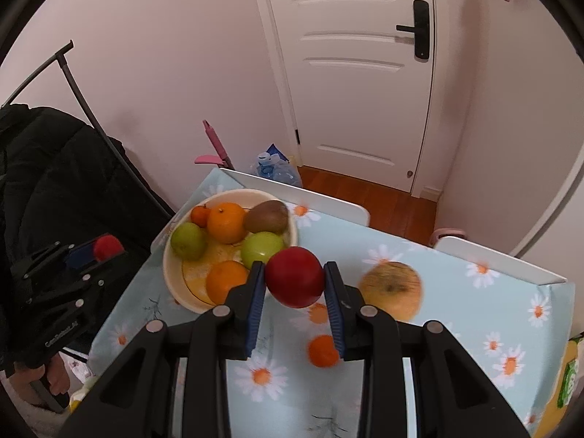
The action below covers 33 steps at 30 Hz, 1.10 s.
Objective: Organize fruits
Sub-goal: 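Carry the red fruit into the bowl and open the left tool while the right tool carries its red fruit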
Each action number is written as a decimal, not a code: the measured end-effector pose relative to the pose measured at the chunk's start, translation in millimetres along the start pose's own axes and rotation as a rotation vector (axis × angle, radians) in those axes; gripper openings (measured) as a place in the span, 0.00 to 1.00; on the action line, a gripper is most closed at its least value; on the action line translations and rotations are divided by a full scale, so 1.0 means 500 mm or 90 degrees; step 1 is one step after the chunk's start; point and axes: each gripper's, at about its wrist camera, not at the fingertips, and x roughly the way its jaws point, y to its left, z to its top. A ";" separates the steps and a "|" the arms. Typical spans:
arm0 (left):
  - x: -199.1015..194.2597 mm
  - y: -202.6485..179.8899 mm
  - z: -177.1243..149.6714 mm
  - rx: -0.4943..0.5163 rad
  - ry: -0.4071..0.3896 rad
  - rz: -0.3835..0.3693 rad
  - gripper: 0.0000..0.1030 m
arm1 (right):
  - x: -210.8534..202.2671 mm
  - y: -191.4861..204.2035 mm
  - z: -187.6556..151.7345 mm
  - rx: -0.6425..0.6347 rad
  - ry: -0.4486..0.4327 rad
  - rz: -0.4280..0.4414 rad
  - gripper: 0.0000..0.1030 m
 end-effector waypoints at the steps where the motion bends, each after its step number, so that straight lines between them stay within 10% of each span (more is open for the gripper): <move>1: 0.007 0.009 0.000 0.002 0.001 -0.003 0.39 | 0.010 0.010 0.002 0.003 0.001 0.000 0.29; 22: 0.162 0.015 -0.055 0.071 0.047 -0.092 0.41 | 0.130 0.068 -0.033 0.062 0.032 -0.022 0.29; 25: 0.151 0.010 -0.058 0.071 0.040 -0.075 0.98 | 0.129 0.064 -0.033 0.059 0.034 -0.024 0.29; 33: 0.093 0.028 -0.052 0.050 0.010 -0.052 1.00 | 0.110 0.067 -0.020 0.042 0.029 -0.017 0.29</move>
